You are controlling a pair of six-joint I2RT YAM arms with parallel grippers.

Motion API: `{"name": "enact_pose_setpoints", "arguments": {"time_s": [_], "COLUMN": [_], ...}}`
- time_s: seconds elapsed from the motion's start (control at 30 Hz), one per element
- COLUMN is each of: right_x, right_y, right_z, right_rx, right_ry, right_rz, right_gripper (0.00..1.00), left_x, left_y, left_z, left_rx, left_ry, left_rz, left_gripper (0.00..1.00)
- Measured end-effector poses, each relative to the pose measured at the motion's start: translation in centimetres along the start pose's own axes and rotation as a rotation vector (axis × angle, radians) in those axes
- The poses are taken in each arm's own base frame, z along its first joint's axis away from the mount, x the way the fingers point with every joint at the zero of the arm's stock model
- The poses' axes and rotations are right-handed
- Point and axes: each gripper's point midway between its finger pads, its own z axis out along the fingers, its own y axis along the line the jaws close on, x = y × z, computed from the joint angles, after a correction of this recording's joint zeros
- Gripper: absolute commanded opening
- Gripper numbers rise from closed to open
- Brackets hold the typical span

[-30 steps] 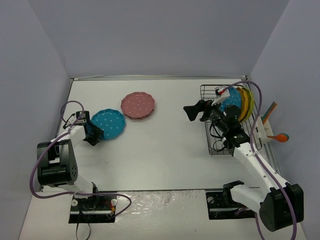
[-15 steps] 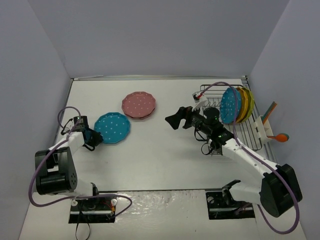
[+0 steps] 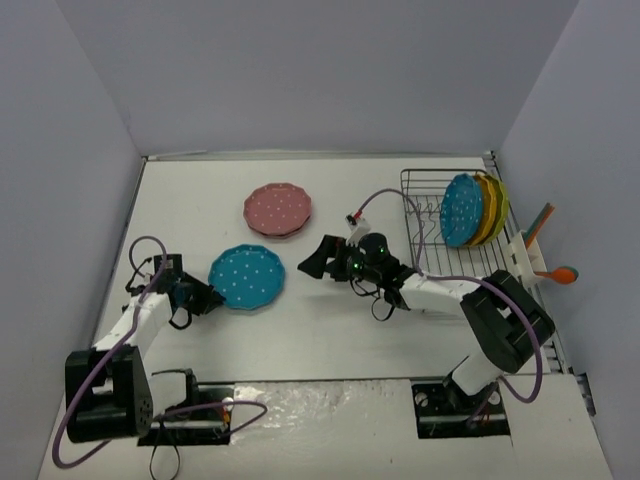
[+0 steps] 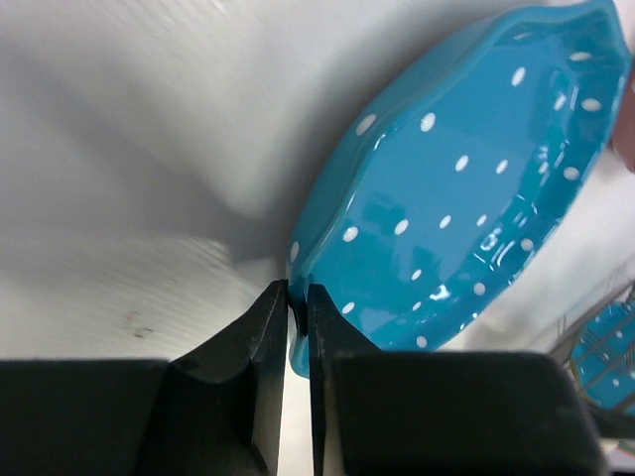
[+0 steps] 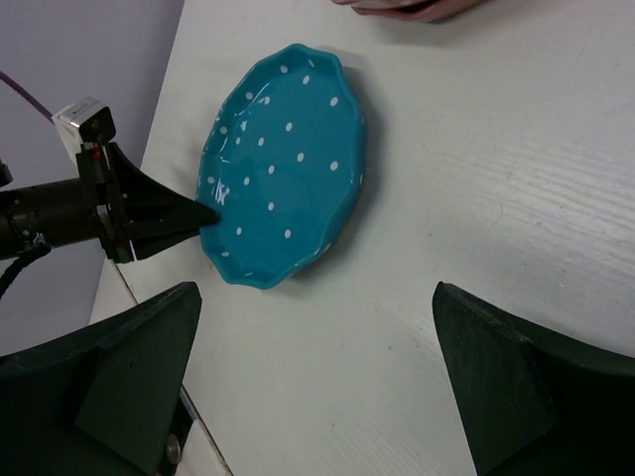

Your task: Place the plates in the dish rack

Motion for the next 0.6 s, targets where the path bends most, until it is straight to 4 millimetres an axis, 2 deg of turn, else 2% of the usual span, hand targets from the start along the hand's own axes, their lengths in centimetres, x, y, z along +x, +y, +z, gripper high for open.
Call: {"name": "enact_pose_setpoints", "arguments": {"time_s": [0.27,0.5,0.6], "right_x": [2.4,3.0,3.3], "right_y": [-1.1,-1.1,-1.1], "right_z": [2.3,3.5,3.9], "right_rx": [-0.014,-0.039,-0.049], "right_ry": [0.045,0.060,0.067], "right_rz": [0.121,0.186,0.212], "right_gripper": [1.00,0.99,0.99], "left_x": [1.8,2.9,3.4], "left_y": [-2.2,-4.2,-4.4], "left_z": [-0.3,-0.3,-0.1], "left_rx": [0.075,0.142,0.157], "left_ry": [0.061,0.085,0.103], "left_rz": [-0.015,-0.042,-0.057], "left_gripper": [0.00,0.00,0.00]}}
